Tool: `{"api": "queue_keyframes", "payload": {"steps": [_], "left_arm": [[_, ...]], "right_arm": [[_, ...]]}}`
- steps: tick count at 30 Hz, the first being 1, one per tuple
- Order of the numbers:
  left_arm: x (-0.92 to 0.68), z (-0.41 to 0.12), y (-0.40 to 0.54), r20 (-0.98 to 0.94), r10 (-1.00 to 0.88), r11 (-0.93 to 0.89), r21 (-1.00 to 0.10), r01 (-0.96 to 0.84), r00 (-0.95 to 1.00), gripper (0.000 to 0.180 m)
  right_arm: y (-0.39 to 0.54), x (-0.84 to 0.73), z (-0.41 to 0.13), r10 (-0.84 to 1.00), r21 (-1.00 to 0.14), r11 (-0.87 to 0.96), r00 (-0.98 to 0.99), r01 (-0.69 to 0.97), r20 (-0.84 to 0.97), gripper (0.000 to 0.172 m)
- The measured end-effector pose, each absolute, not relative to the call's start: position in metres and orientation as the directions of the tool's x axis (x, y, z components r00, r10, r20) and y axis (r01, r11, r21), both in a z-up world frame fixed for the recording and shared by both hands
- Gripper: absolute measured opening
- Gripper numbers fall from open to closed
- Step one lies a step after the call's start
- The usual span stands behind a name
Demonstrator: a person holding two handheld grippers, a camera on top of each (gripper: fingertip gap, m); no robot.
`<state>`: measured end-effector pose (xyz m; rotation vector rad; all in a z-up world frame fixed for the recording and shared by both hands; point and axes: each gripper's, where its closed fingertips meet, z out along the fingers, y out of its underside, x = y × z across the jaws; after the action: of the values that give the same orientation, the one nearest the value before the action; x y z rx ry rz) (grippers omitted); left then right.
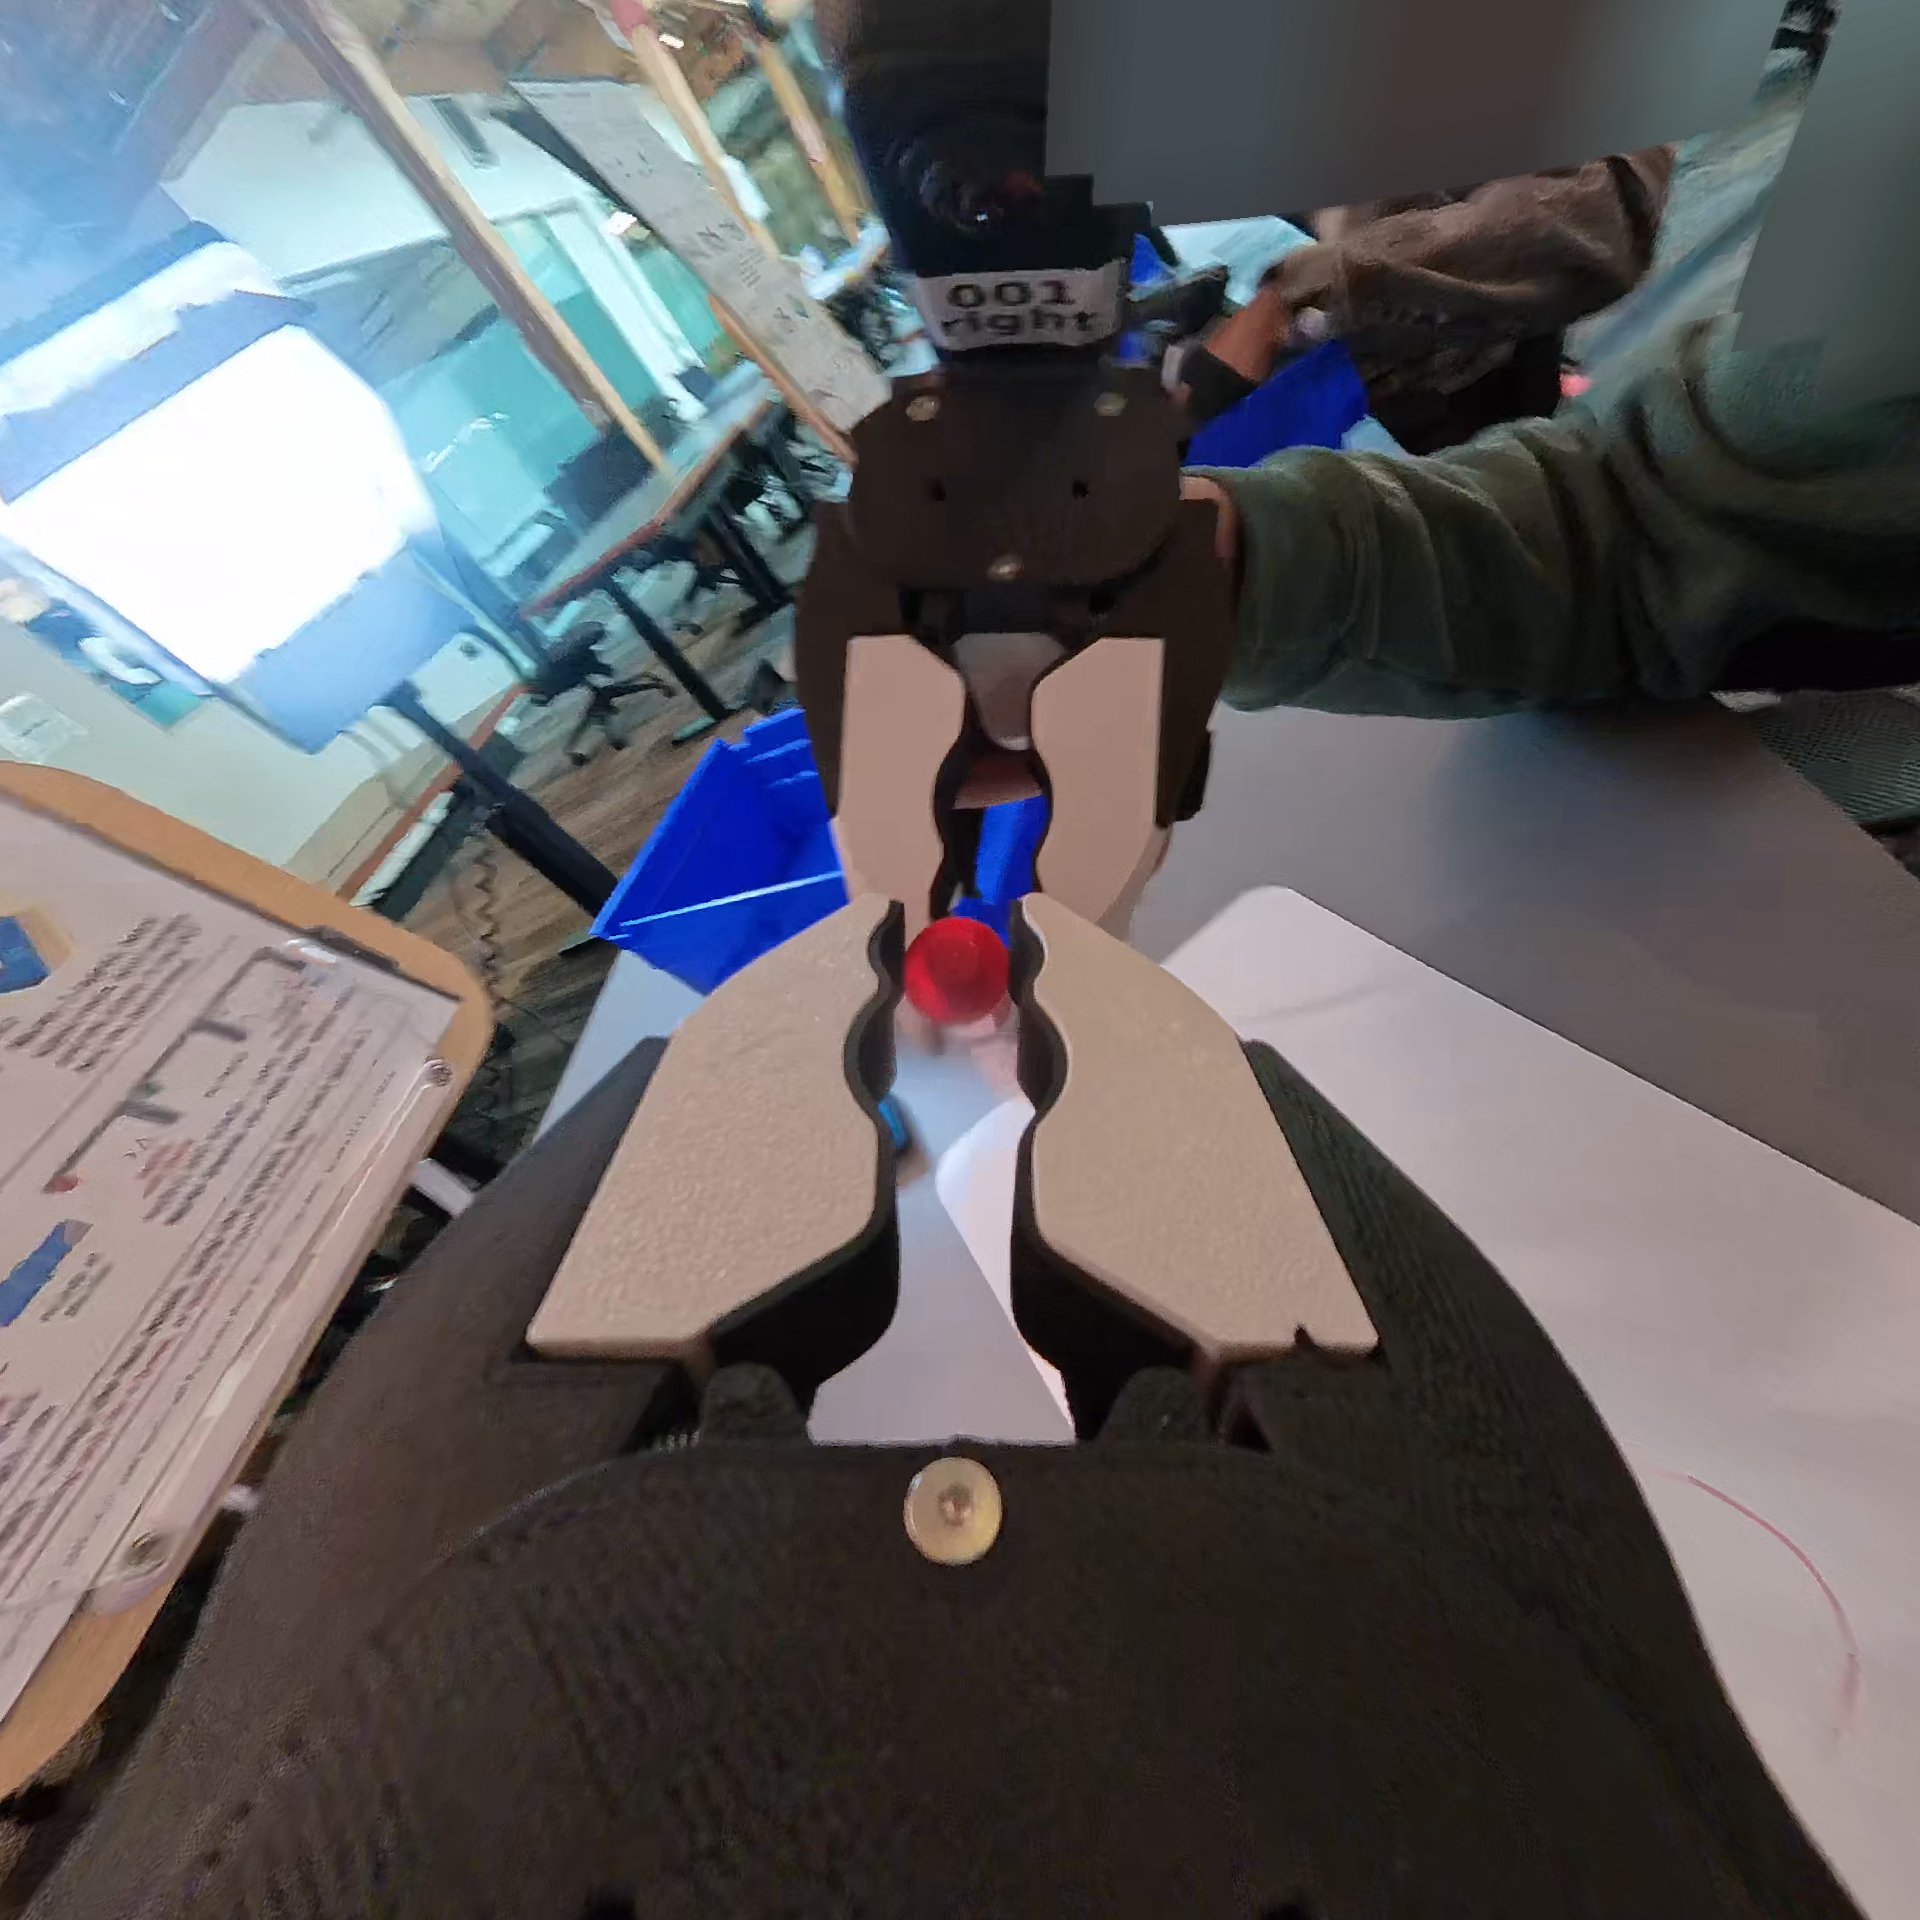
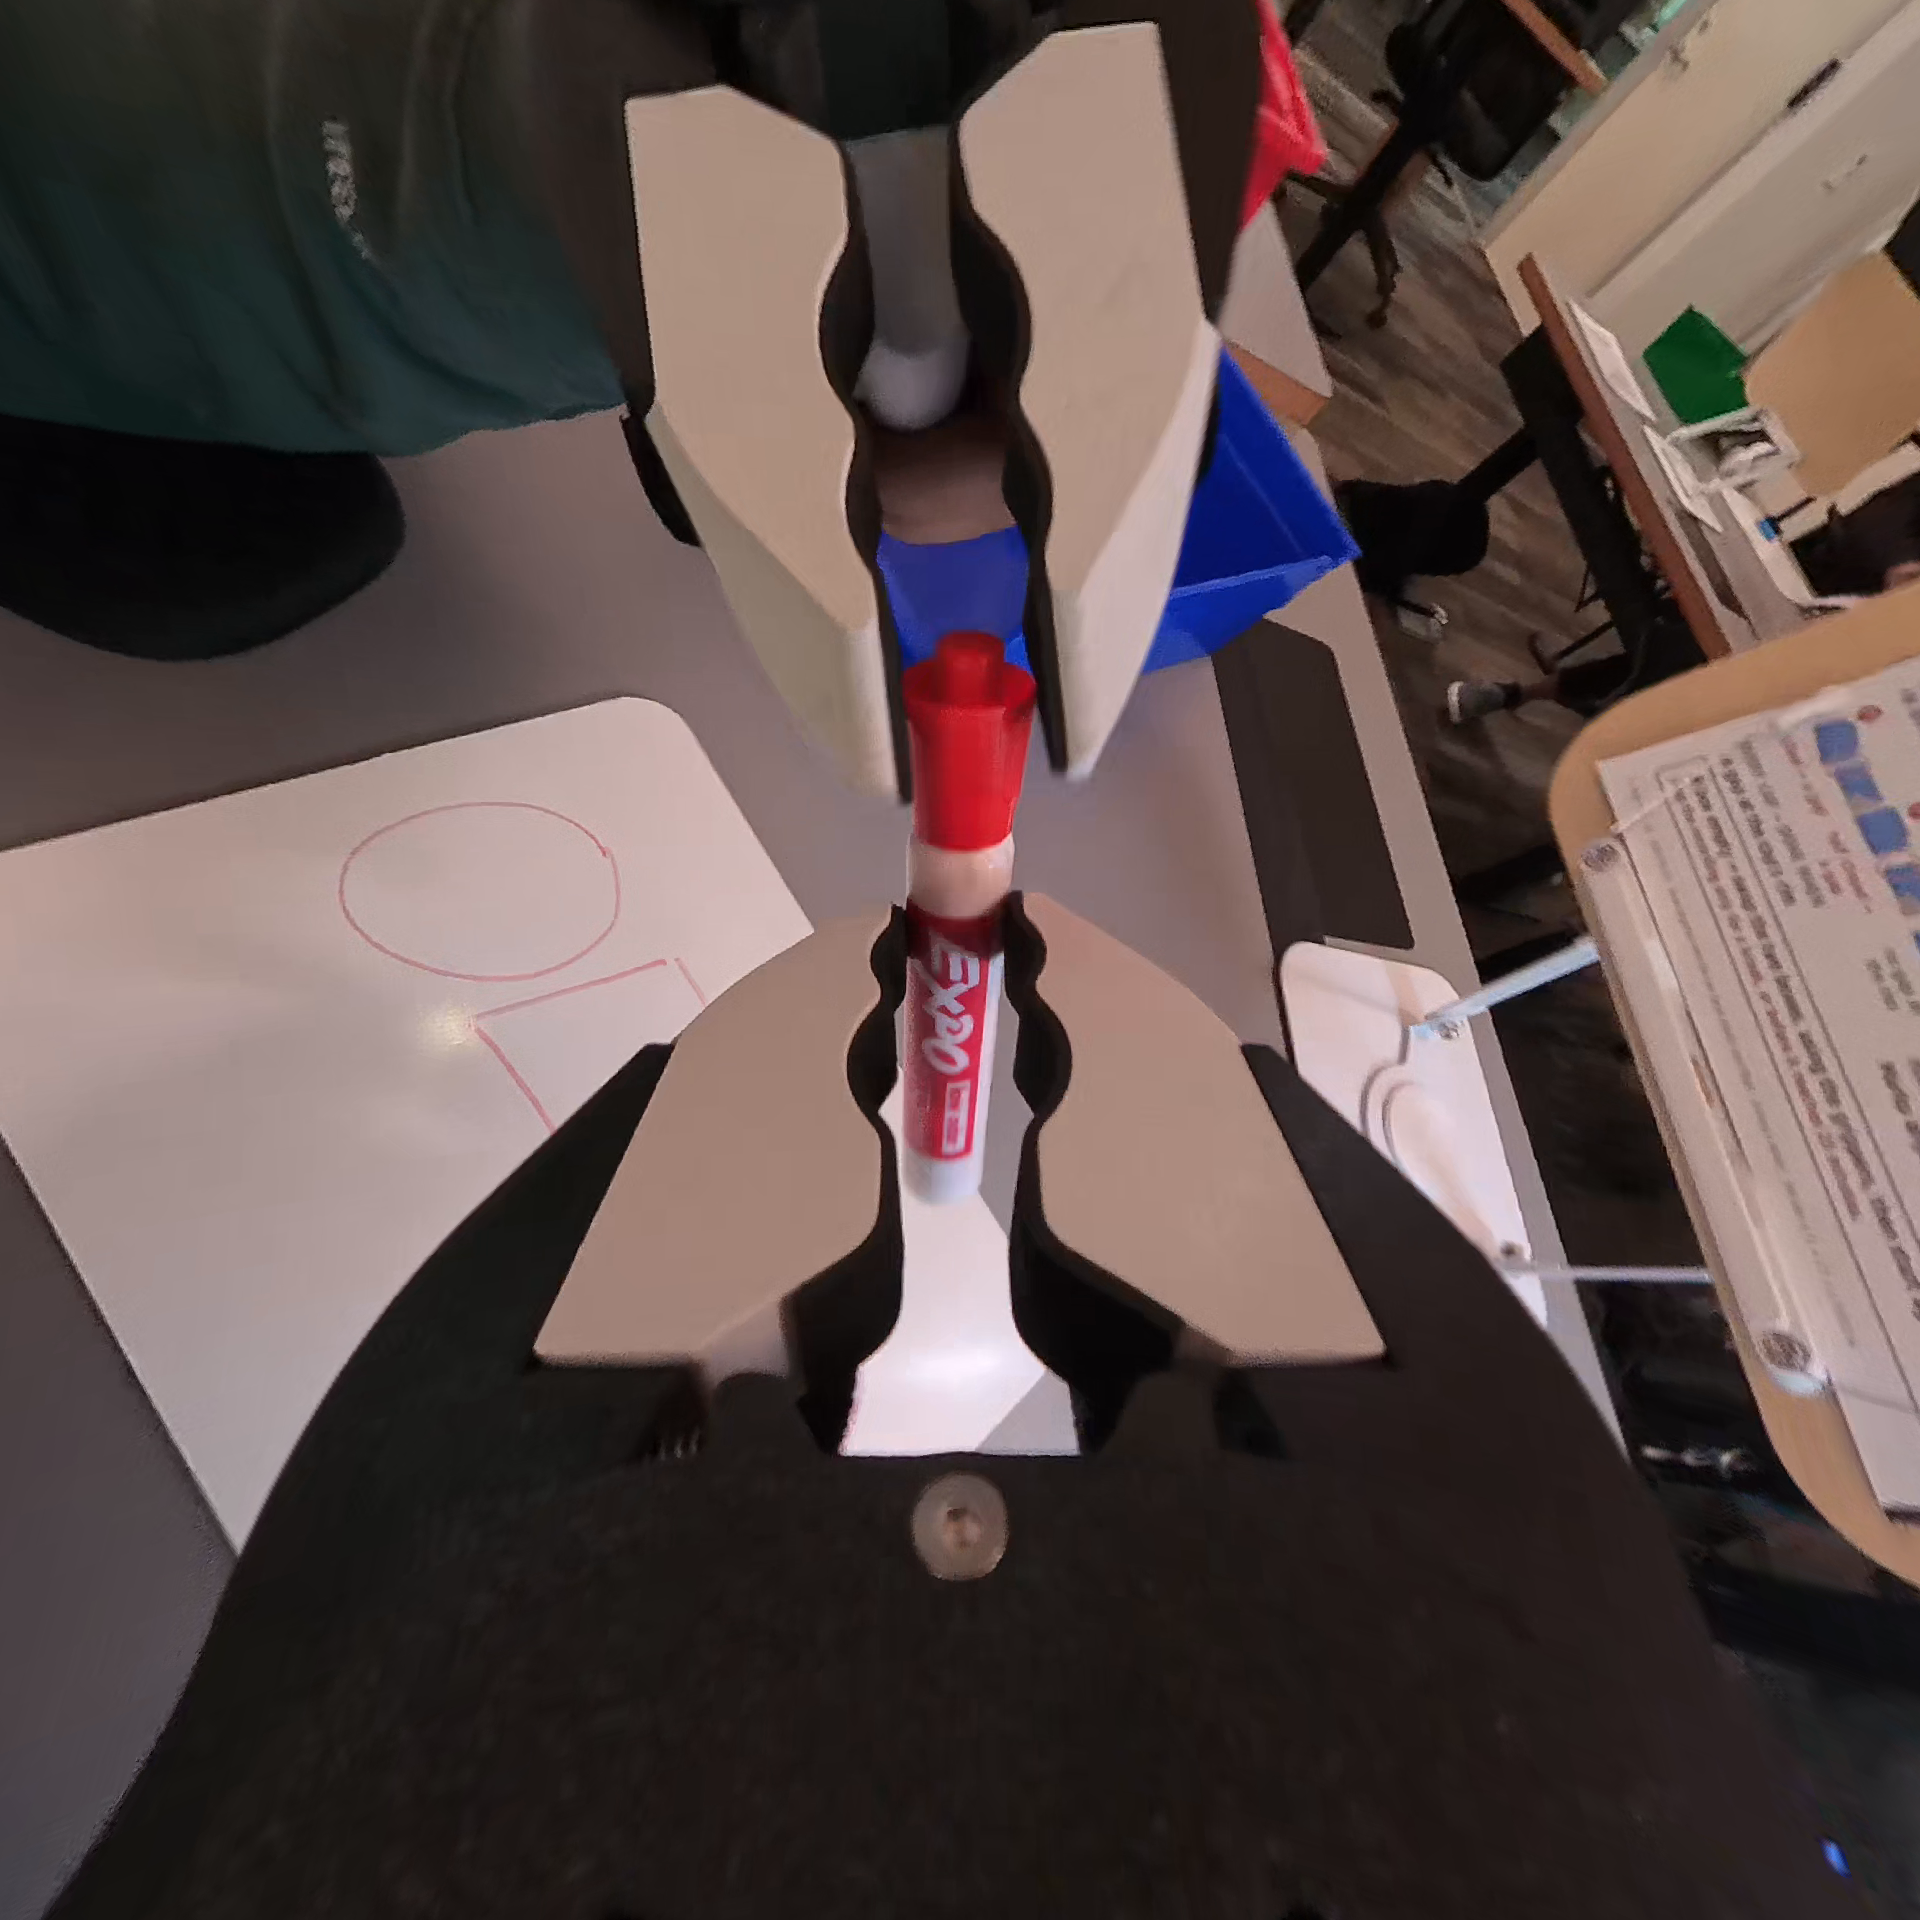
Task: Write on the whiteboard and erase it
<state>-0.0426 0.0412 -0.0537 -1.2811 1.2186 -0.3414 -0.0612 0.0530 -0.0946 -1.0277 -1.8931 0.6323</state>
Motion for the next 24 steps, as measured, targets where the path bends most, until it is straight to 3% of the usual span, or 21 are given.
{"api": "queue_keyframes", "payload": {"steps": [1, 4, 7, 10, 14, 17, 19, 22, 24], "left_arm": [[-0.047, -0.047, 0.047, -0.497, -0.746, 0.338, -0.856, -0.392, 0.442, 0.023], [-0.068, -0.034, 0.061, -0.480, -0.679, 0.299, -0.872, -0.388, 0.555, 0.037], [-0.088, -0.021, 0.066, -0.472, -0.621, 0.314, -0.881, -0.353, 0.626, 0.027], [-0.094, -0.015, 0.068, -0.455, -0.604, 0.315, -0.890, -0.328, 0.655, 0.021], [-0.090, -0.025, 0.074, -0.498, -0.584, 0.304, -0.866, -0.396, 0.641, 0.018], [-0.084, -0.036, 0.077, -0.498, -0.603, 0.278, -0.864, -0.420, 0.623, 0.016], [-0.082, -0.040, 0.078, -0.470, -0.628, 0.252, -0.877, -0.409, 0.620, 0.015], [-0.084, -0.043, 0.080, -0.451, -0.637, 0.234, -0.886, -0.400, 0.625, 0.015], [-0.086, -0.042, 0.081, -0.451, -0.630, 0.234, -0.886, -0.400, 0.632, 0.015]], "right_arm": [[0.060, -0.056, -0.087, 0.864, -0.758, 0.504, -0.249, 0.414, 0.438, 0.018], [0.119, -0.026, -0.061, 0.906, -0.798, 0.365, 0.013, 0.479, 0.422, 0.017], [0.216, 0.042, -0.058, 0.848, -0.827, 0.067, 0.405, 0.558, 0.342, 0.018], [0.289, 0.119, -0.114, 0.755, -0.751, -0.304, 0.629, 0.586, 0.185, 0.019], [0.332, 0.176, -0.202, 0.656, -0.592, -0.614, 0.754, 0.522, -0.016, 0.019], [0.348, 0.202, -0.240, 0.576, -0.514, -0.701, 0.818, 0.494, 0.001, 0.019], [0.356, 0.219, -0.247, 0.532, -0.476, -0.711, 0.839, 0.518, 0.117, 0.019], [0.362, 0.223, -0.232, 0.499, -0.496, -0.679, 0.835, 0.542, 0.230, 0.051], [0.369, 0.214, -0.203, 0.483, -0.585, -0.585, 0.821, 0.562, 0.306, 0.055]]}}
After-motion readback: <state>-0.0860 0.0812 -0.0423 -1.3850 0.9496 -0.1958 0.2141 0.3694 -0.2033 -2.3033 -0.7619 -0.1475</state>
